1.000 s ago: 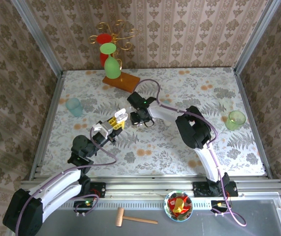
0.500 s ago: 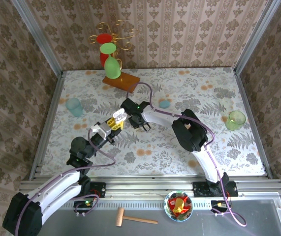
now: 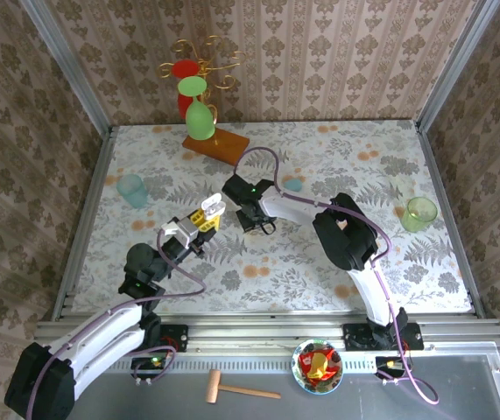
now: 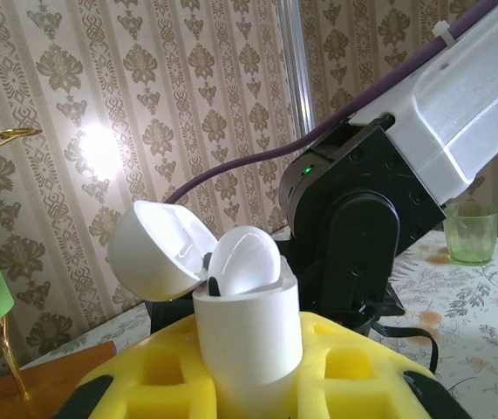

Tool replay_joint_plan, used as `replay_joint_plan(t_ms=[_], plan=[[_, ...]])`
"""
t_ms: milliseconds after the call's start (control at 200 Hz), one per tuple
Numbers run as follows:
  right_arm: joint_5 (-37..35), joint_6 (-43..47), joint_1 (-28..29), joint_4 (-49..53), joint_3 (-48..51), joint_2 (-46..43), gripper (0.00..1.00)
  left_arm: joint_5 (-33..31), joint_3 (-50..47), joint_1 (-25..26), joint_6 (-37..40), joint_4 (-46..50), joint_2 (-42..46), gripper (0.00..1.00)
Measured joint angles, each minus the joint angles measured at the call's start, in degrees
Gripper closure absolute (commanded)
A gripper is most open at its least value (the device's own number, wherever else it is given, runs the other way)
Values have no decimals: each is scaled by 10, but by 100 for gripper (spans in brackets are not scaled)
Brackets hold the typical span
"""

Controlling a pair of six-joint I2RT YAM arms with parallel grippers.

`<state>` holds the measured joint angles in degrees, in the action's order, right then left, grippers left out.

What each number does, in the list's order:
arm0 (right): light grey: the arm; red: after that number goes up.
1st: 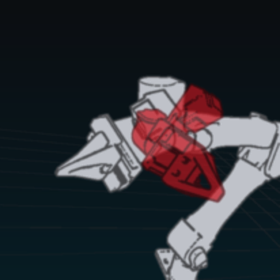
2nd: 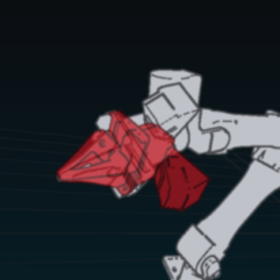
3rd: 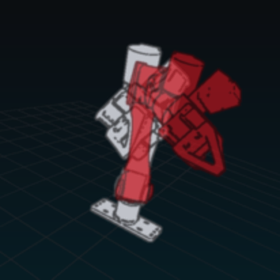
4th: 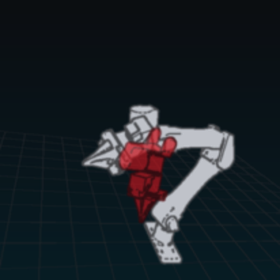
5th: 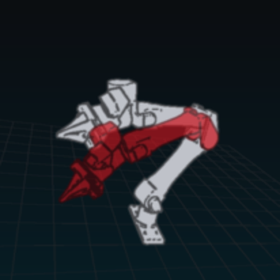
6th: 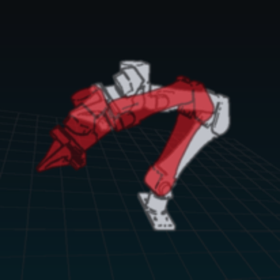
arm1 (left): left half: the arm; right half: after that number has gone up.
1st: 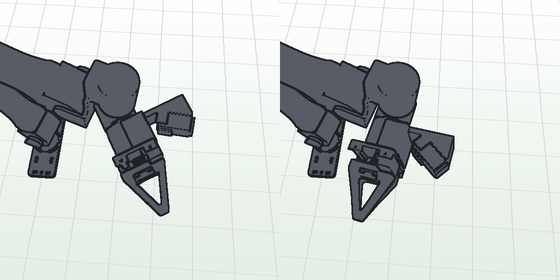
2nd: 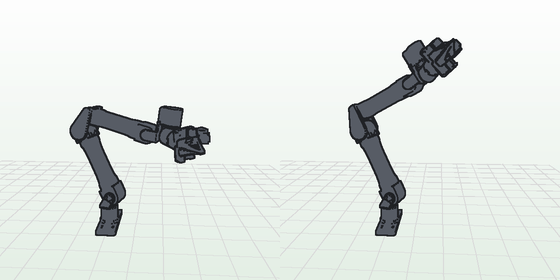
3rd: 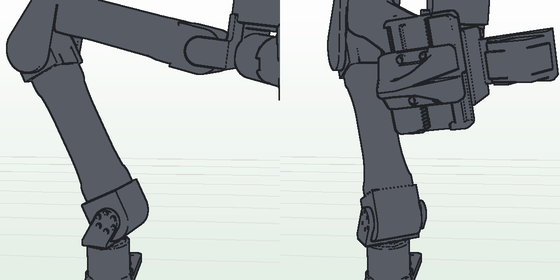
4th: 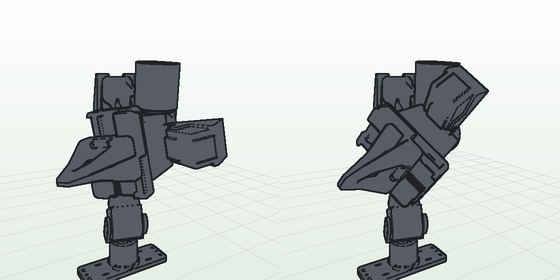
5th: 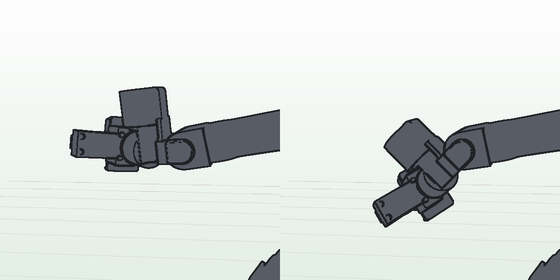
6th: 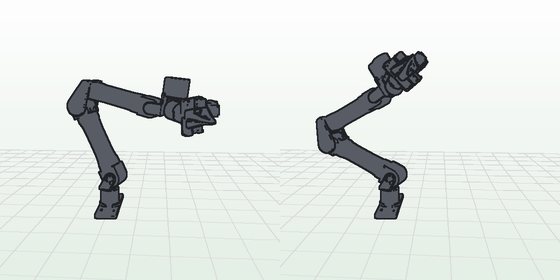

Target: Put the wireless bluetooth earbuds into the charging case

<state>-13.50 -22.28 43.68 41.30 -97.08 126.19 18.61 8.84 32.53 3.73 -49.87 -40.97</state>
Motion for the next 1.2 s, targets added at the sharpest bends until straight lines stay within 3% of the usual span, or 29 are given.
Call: replay_joint_plan(t_ms=[260,685,1200], plan=[[36,-3,-16,92,-130,26,48,0,0,0,0,7,2,95],[68,19,-19,279,-375,183,58,2,0,0,2,7,10,95],[80,42,-19,340,-414,225,67,2,-3,0,4,9,16,95]])
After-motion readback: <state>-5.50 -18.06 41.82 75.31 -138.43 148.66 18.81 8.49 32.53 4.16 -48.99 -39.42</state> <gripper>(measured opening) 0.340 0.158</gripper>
